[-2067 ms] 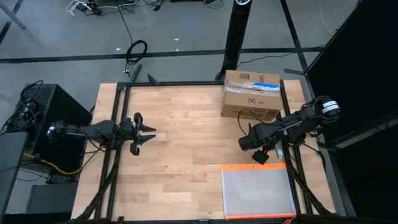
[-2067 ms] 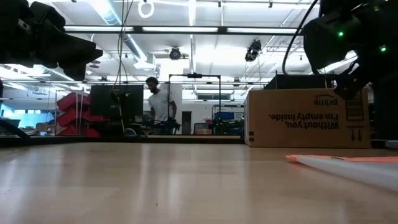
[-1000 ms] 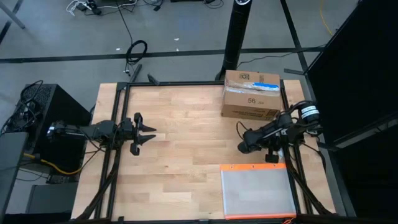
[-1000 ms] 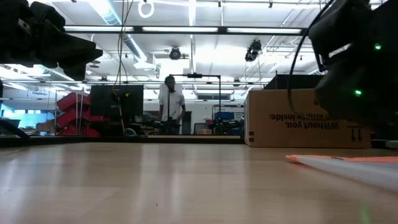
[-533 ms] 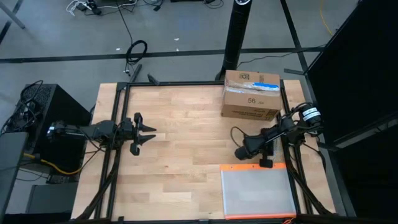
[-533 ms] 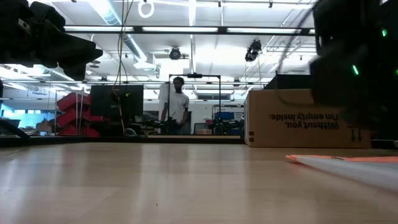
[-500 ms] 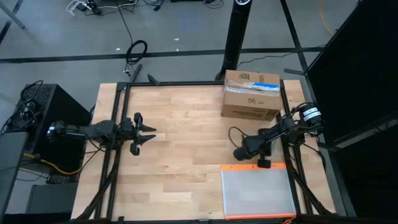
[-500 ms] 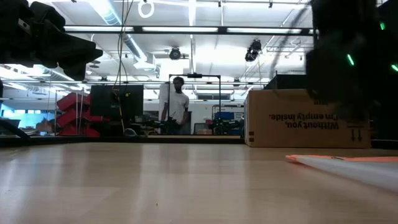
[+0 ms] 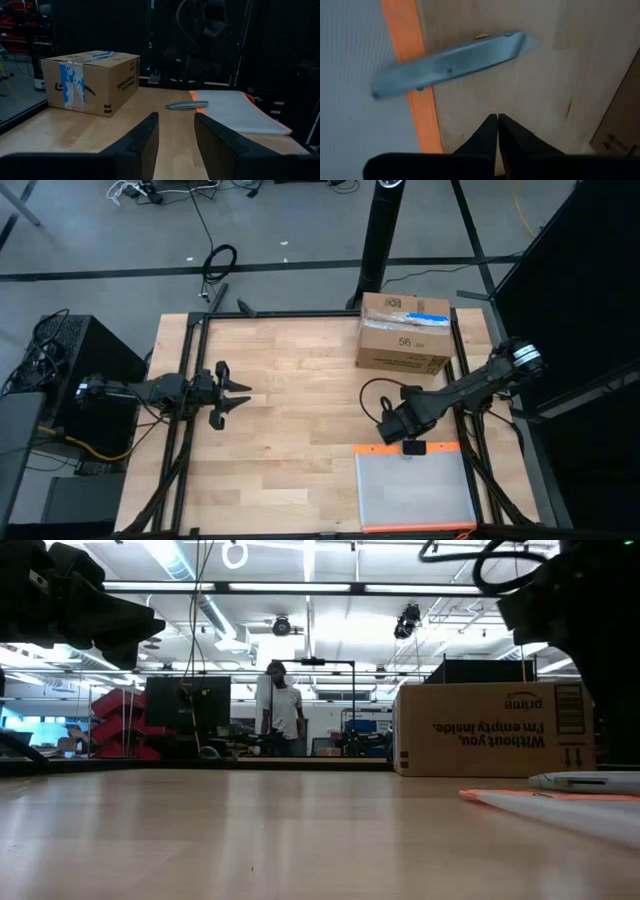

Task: Unpack boxes
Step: Open the cardboard box using the cutter

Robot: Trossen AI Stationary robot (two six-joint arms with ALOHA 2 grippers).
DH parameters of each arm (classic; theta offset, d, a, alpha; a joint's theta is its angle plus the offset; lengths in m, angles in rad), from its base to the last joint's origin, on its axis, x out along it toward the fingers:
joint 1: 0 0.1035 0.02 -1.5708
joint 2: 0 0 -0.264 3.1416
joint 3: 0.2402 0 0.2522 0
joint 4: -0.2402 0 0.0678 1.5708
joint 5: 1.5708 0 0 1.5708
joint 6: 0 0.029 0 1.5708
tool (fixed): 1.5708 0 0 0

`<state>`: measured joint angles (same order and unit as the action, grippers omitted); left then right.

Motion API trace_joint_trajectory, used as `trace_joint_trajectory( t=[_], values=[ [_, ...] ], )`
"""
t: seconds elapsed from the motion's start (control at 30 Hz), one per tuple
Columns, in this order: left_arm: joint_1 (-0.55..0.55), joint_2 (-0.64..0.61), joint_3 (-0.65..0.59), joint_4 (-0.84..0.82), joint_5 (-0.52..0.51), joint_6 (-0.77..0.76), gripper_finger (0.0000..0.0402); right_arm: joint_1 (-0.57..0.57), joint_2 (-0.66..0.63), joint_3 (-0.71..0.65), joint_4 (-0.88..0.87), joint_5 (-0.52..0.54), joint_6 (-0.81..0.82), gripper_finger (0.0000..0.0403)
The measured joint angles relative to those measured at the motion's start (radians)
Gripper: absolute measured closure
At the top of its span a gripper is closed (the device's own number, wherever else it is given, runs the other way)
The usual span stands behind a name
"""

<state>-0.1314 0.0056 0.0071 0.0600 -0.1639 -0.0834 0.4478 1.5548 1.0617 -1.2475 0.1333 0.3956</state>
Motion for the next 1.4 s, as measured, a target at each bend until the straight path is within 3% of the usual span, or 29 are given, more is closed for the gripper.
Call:
trace_joint_trajectory(
  t=[0.17, 0.33, 0.43, 0.57, 1.1, 1.23, 1.33, 1.4],
  values=[
    [0.000, 0.000, 0.000, 0.000, 0.000, 0.000, 0.0290, 0.049, -0.010, -0.021, 0.061, 0.014, -0.103, 0.0403],
    [0.000, 0.000, 0.000, 0.000, 0.000, 0.000, 0.0288, 0.073, 0.035, -0.041, 0.130, 0.024, -0.323, 0.0386],
    [0.000, 0.000, 0.000, 0.000, 0.000, 0.000, 0.0285, 0.071, 0.069, -0.041, 0.135, 0.021, -0.377, 0.0366],
    [0.000, 0.000, 0.000, 0.004, 0.000, -0.001, 0.0285, 0.072, 0.106, -0.041, 0.129, 0.023, -0.578, 0.0334],
    [0.000, 0.000, 0.000, 0.121, -0.002, -0.016, 0.0287, 0.080, 0.150, -0.058, 0.374, 0.030, -0.925, 0.0200],
    [0.000, 0.000, 0.000, 0.212, 0.022, -0.080, 0.0291, 0.053, 0.150, -0.087, 0.472, 0.122, -1.003, 0.0191],
    [0.000, 0.000, 0.000, 0.262, 0.025, -0.004, 0.0293, 0.003, 0.150, -0.084, 0.514, 0.242, -1.021, 0.0190],
    [0.000, 0.000, 0.000, 0.298, 0.025, 0.058, 0.0293, -0.037, 0.147, -0.075, 0.511, 0.255, -1.000, 0.0190]
  ],
)
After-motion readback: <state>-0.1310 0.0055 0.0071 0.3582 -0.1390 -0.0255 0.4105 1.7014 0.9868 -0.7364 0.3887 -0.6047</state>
